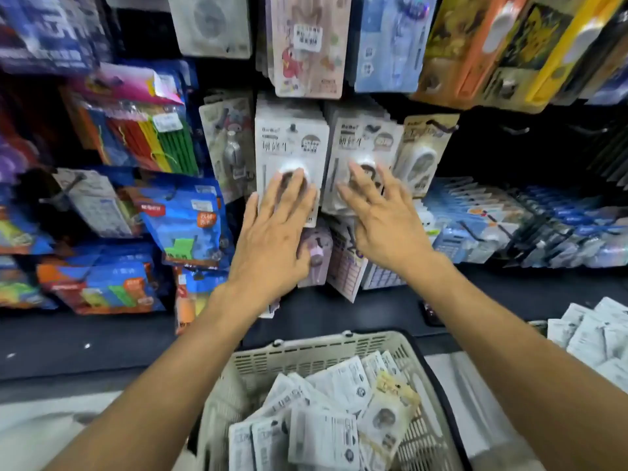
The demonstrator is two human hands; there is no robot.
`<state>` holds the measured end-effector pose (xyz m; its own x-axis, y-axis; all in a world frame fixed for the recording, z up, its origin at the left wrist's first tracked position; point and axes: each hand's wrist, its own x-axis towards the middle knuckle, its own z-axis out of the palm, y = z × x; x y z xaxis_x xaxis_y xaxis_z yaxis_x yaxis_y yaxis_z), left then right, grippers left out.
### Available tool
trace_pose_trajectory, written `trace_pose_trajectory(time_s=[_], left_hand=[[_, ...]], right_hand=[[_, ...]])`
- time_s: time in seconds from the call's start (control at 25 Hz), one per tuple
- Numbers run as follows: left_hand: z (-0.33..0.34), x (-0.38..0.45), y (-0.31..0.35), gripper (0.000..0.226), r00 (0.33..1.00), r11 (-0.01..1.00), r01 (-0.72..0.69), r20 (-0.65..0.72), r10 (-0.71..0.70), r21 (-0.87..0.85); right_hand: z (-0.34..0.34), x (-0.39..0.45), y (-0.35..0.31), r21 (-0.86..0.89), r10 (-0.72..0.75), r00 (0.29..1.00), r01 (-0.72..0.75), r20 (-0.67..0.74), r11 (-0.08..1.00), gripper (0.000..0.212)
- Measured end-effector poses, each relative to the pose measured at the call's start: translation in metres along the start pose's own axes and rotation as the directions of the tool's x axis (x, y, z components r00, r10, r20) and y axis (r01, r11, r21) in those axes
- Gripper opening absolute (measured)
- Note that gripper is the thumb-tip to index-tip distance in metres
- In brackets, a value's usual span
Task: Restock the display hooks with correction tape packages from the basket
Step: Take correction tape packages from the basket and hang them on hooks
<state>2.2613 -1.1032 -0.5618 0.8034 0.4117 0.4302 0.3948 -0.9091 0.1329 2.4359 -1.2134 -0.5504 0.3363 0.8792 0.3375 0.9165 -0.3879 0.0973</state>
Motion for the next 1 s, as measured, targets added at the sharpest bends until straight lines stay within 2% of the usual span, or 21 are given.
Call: trace_pose_trajectory(time_s=[0.08,0.12,0.16,0.2,0.24,0.32,0.36,0.4,0.44,0.48,0.6,0.68,0.76,0.8,0.84,0.88,0.92,0.96,1.0], left_hand=[[0.022,-0.027,0.006,0.078,0.999,0.997,0.049,-0.018,-0.05,-0.058],[0.039,-0.046,0.009,0.075,0.994,0.992,0.093,0.068,-0.087,-0.084],[0.058,-0.066,0.009,0.07,0.971,0.986,0.14,0.21,-0.118,-0.094],[0.079,-0.089,0.008,0.065,0.914,0.976,0.198,0.376,-0.149,-0.093],[0.1,-0.114,0.004,0.058,0.826,0.959,0.271,0.532,-0.187,-0.083],[0.136,-0.168,-0.004,0.05,0.602,0.897,0.44,0.754,-0.264,-0.037],[0.15,-0.192,-0.009,0.053,0.497,0.856,0.518,0.815,-0.297,-0.004],[0.161,-0.211,-0.012,0.058,0.408,0.817,0.575,0.853,-0.326,0.037],[0.171,-0.226,-0.015,0.061,0.347,0.795,0.602,0.871,-0.347,0.077],[0.179,-0.234,-0.018,0.064,0.322,0.794,0.597,0.872,-0.367,0.114],[0.196,-0.242,-0.024,0.076,0.346,0.843,0.464,0.82,-0.456,0.273],[0.202,-0.24,-0.024,0.08,0.339,0.846,0.43,0.812,-0.475,0.316],[0.206,-0.234,-0.023,0.067,0.339,0.816,0.533,0.827,-0.448,0.224],[0.208,-0.232,-0.023,0.058,0.331,0.737,0.66,0.824,-0.46,0.146],[0.21,-0.23,-0.023,0.054,0.299,0.596,0.801,0.825,-0.48,0.056],[0.21,-0.23,-0.022,0.052,0.257,0.409,0.912,0.824,-0.506,-0.033],[0.209,-0.233,-0.019,0.05,0.207,0.215,0.971,0.808,-0.551,-0.103],[0.209,-0.238,-0.016,0.047,0.147,0.059,0.988,0.784,-0.603,-0.14],[0.209,-0.243,-0.013,0.044,0.101,-0.035,0.987,0.765,-0.636,-0.16]], right_hand=[[0.026,-0.032,-0.012,0.125,0.099,0.979,-0.078,-0.178,0.989,0.064],[0.05,-0.059,-0.022,0.259,0.188,0.969,-0.143,-0.16,0.955,0.059],[0.077,-0.091,-0.035,0.392,0.261,0.964,-0.224,-0.042,0.892,0.053],[0.103,-0.125,-0.047,0.472,0.288,0.948,-0.318,0.137,0.822,0.047],[0.129,-0.158,-0.059,0.479,0.264,0.898,-0.415,0.352,0.774,0.042],[0.175,-0.218,-0.077,0.335,0.139,0.685,-0.511,0.715,0.791,0.038],[0.191,-0.24,-0.082,0.268,0.101,0.575,-0.521,0.812,0.81,0.04],[0.204,-0.255,-0.085,0.242,0.072,0.506,-0.527,0.859,0.814,0.047],[0.215,-0.265,-0.088,0.241,0.047,0.477,-0.523,0.877,0.818,0.058],[0.224,-0.27,-0.092,0.254,0.017,0.487,-0.483,0.873,0.838,0.07],[0.242,-0.269,-0.106,0.285,-0.113,0.547,-0.24,0.829,0.928,0.103],[0.251,-0.26,-0.109,0.299,-0.114,0.555,-0.255,0.824,0.92,0.115],[0.255,-0.251,-0.11,0.343,-0.07,0.578,-0.378,0.813,0.86,0.113],[0.256,-0.249,-0.107,0.399,-0.037,0.58,-0.512,0.814,0.761,0.108],[0.254,-0.247,-0.104,0.461,0.003,0.56,-0.686,0.829,0.563,0.098],[0.251,-0.246,-0.1,0.497,0.032,0.53,-0.813,0.847,0.304,0.083],[0.249,-0.246,-0.095,0.485,0.058,0.49,-0.87,0.87,0.083,0.064],[0.249,-0.247,-0.089,0.448,0.081,0.444,-0.893,0.892,-0.04,0.045],[0.249,-0.249,-0.084,0.406,0.084,0.401,-0.912,0.912,-0.063,0.033]])
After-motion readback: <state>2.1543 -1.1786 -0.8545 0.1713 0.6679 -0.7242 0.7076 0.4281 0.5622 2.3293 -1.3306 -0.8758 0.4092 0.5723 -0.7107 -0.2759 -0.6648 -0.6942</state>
